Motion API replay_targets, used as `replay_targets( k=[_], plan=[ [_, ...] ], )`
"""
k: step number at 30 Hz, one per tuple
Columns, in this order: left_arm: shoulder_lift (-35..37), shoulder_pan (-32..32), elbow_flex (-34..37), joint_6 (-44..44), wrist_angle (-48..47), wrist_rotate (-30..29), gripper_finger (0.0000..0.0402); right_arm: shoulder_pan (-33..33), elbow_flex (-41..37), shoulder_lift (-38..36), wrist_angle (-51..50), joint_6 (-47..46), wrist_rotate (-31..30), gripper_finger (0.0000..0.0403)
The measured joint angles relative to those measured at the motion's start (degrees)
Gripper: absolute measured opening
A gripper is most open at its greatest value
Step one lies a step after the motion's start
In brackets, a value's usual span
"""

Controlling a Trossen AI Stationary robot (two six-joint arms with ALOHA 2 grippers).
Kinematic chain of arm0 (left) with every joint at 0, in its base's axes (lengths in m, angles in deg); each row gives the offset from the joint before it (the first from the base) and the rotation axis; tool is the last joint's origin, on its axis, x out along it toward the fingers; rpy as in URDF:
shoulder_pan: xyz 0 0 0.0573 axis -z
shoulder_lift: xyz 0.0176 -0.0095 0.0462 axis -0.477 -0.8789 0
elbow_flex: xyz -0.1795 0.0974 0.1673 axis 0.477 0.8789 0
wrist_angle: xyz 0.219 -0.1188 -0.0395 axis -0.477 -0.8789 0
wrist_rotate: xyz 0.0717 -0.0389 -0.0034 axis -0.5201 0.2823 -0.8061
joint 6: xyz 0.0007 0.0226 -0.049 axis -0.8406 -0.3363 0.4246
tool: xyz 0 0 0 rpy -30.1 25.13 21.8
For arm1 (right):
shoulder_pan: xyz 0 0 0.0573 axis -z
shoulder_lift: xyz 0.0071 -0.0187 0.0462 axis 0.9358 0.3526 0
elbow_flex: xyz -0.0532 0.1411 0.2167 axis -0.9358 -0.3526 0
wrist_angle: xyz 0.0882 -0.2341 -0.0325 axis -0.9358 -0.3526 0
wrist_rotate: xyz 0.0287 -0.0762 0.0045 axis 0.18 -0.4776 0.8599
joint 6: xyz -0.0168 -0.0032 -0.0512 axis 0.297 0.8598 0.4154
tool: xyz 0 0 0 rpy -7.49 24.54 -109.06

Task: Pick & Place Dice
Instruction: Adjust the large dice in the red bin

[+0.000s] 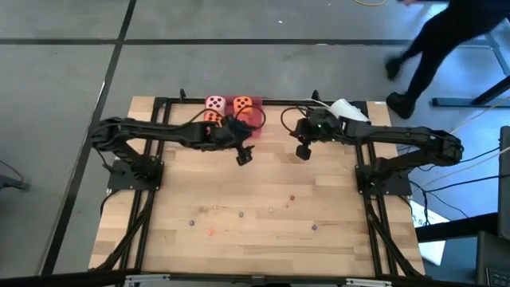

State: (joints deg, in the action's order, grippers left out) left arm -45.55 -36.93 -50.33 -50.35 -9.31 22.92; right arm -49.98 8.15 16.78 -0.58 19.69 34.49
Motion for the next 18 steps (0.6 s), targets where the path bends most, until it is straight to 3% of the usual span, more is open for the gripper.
replay_targets(
  k=[8,15,18],
  plan=[
    [-2.49,-6.28,0.02,-5.08,4.52,0.7,0.0176,-0.3,-4.01,0.15,0.98,-7.58,0.42,0.0015],
    [-3.36,-15.44,-0.04,-8.42,13.42,12.56,0.0022,-0.37,-2.91,0.17,5.34,-1.87,0.42,0.0015],
    [-5.36,-19.26,-0.04,-9.68,15.91,14.35,0.0007,-0.37,-1.35,0.15,5.57,-2.57,0.42,0.0015]
  ],
)
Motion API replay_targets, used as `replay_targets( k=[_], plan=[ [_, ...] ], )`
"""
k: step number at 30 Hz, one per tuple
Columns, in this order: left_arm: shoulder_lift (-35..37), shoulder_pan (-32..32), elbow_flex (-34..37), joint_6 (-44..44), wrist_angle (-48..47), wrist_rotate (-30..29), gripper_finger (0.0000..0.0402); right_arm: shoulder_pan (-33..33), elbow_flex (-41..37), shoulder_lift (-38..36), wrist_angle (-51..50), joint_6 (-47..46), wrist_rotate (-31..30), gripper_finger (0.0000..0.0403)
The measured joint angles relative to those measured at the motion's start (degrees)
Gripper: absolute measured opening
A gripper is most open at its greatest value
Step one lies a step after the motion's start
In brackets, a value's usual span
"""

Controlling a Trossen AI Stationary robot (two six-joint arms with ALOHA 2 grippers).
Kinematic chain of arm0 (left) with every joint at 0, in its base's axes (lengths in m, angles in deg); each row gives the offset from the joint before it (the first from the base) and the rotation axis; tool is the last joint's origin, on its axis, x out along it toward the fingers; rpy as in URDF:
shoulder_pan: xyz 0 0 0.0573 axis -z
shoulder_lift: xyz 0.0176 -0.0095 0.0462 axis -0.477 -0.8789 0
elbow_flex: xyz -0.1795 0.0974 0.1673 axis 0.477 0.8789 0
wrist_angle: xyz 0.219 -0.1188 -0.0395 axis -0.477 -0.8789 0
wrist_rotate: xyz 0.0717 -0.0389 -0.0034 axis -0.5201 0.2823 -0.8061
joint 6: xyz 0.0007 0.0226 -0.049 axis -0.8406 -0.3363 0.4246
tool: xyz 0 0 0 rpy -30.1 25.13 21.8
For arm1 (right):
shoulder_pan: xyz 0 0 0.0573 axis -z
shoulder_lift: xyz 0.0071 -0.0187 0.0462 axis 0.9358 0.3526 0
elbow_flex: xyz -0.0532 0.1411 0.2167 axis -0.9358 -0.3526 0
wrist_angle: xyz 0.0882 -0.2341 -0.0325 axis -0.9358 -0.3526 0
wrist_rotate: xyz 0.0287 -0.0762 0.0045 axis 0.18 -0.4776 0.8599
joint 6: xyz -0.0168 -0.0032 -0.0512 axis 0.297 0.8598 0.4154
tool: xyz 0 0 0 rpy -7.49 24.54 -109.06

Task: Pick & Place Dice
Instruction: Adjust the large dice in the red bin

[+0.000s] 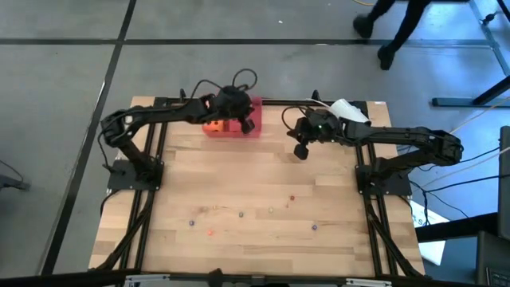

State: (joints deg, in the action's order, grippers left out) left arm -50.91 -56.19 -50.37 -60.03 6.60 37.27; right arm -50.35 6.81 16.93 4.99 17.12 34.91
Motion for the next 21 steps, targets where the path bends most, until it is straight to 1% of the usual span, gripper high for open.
replay_targets(
  k=[4,8,10,13,16,18,21],
  plan=[
    [-4.58,-3.85,0.0,0.47,4.85,5.11,0.0001,0.0,0.17,0.02,-1.35,-4.98,0.02,0.0016],
    [-10.91,-5.6,-0.16,-3.74,13.55,9.41,0.0001,0.0,0.2,0.02,-0.82,-5.2,-0.28,0.0016],
    [-13.9,-6.29,-2.68,-4.9,14.08,9.9,0.0001,0.0,0.22,0.02,-0.82,-5.18,-0.39,0.0016],
    [-18.3,-7.34,-8.12,-6.99,9.18,9.16,0.0001,0.0,0.22,0.02,-0.8,-5.2,-0.42,0.0016],
    [-22.18,-7.78,-13.57,-11.51,0.25,6.94,0.0001,0.0,0.23,0.02,-0.82,-5.18,-0.42,0.0016],
    [-24.06,-7.76,-16.89,-13.31,-6.3,3.21,0.0001,0.0,0.24,0.04,-0.82,-5.18,-0.42,0.0016],
    [-25.14,-7.64,-20.41,-13.49,-14.14,-3.69,0.0001,0.0,0.24,0.04,-0.8,-5.17,-0.44,0.0016]
  ],
)
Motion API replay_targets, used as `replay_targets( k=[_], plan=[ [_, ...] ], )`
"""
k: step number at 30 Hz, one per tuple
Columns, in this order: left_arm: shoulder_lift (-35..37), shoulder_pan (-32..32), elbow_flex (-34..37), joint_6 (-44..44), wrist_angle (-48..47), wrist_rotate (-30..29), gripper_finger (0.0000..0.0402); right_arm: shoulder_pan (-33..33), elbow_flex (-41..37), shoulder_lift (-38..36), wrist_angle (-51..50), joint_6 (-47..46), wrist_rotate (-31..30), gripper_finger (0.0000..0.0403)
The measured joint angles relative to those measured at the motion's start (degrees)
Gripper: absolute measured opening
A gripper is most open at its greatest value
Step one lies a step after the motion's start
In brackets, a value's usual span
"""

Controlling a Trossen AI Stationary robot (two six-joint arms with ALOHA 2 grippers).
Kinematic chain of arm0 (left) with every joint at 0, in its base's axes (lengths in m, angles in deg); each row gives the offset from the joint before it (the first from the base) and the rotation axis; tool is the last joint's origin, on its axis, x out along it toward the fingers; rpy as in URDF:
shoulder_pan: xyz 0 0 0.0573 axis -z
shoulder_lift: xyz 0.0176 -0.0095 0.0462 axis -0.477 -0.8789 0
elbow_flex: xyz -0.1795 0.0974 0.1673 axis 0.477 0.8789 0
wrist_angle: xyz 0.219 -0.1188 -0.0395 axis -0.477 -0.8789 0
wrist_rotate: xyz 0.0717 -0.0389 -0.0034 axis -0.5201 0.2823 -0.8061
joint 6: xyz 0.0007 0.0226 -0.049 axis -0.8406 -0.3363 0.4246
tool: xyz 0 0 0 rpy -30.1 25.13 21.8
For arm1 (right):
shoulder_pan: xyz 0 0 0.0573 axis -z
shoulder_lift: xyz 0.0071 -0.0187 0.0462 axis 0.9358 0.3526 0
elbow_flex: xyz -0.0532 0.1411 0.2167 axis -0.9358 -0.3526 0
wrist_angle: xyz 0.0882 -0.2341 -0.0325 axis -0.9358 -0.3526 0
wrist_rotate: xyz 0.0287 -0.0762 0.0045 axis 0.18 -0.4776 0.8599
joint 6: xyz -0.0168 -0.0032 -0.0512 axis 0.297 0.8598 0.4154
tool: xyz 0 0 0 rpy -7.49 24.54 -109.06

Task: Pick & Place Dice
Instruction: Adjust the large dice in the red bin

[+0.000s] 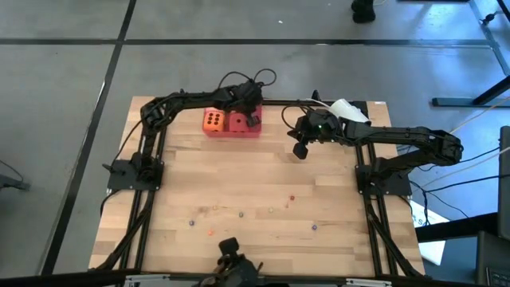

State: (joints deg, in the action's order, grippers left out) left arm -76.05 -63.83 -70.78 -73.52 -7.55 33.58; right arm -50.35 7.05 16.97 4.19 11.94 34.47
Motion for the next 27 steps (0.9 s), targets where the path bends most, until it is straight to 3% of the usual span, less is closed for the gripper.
replay_targets(
  k=[13,22,27],
  plan=[
    [1.55,-0.59,-0.83,3.55,-17.68,-12.02,0.0001,0.0,0.0,0.0,-0.02,0.02,0.0,0.0016],
    [3.73,1.3,-0.75,3.18,-15.91,-9.27,0.0001,0.0,0.02,0.0,-0.02,0.02,0.0,0.0016],
    [6.8,2.5,-0.77,4.57,-16.2,0.56,0.0001,0.0,0.04,0.0,-0.03,0.04,0.0,0.0016]
  ],
)
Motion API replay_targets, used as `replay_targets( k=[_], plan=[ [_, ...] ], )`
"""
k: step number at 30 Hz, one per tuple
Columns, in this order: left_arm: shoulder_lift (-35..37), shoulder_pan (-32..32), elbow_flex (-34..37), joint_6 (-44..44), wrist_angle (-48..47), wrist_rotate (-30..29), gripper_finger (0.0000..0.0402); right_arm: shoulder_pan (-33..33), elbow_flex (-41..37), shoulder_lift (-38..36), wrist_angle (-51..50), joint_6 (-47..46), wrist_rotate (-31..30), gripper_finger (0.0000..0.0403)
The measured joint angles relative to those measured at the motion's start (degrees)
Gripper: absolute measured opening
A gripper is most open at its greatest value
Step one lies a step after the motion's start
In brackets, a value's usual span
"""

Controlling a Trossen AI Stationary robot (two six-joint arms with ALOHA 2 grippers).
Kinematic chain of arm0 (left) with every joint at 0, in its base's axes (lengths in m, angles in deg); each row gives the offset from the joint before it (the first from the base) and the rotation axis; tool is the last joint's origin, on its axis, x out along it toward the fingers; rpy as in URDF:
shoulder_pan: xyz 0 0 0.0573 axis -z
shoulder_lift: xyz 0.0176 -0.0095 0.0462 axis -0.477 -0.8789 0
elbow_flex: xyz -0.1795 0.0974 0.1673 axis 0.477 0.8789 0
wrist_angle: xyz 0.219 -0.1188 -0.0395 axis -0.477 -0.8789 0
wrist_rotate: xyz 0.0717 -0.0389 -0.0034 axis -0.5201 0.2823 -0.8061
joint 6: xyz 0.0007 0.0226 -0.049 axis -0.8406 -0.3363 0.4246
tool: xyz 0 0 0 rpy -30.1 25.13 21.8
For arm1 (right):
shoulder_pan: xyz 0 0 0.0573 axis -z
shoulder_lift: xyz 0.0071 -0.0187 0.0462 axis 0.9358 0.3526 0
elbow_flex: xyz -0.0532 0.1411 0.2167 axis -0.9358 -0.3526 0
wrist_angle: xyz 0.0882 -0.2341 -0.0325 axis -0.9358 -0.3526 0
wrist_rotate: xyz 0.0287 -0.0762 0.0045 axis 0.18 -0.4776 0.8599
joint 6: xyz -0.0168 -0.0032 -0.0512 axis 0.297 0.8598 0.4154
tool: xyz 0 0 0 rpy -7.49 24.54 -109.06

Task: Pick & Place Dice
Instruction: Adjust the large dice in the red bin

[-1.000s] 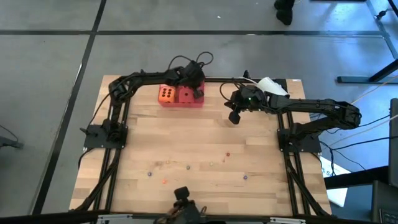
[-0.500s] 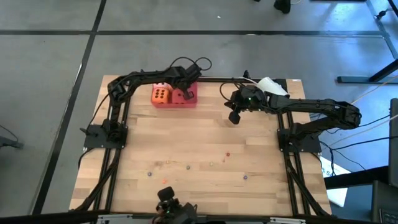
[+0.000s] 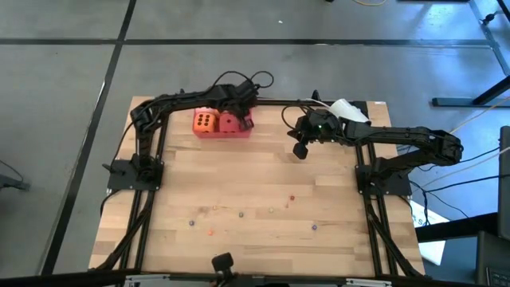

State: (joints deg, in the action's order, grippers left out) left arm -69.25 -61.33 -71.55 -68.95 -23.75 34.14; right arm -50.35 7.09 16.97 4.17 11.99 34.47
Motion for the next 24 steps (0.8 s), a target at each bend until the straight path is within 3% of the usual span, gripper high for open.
replay_targets(
  k=[3,7,16,24],
  plan=[
    [0.65,0.61,0.0,0.43,-2.23,5.59,0.0,0.0,0.0,0.0,-0.02,0.0,0.0,0.0016],
    [0.38,1.01,0.0,1.51,-6.73,6.6,0.0001,0.0,0.0,0.0,-0.16,-0.02,0.0,0.0016],
    [0.24,0.99,-0.02,6.37,-18.64,-4.6,0.0001,0.01,0.0,0.02,-0.21,-0.04,0.0,0.0016],
    [0.49,2.72,-0.02,6.62,-18.87,-5.37,0.0001,0.0,0.0,0.02,-0.22,-0.07,0.0,0.0016]
  ],
)
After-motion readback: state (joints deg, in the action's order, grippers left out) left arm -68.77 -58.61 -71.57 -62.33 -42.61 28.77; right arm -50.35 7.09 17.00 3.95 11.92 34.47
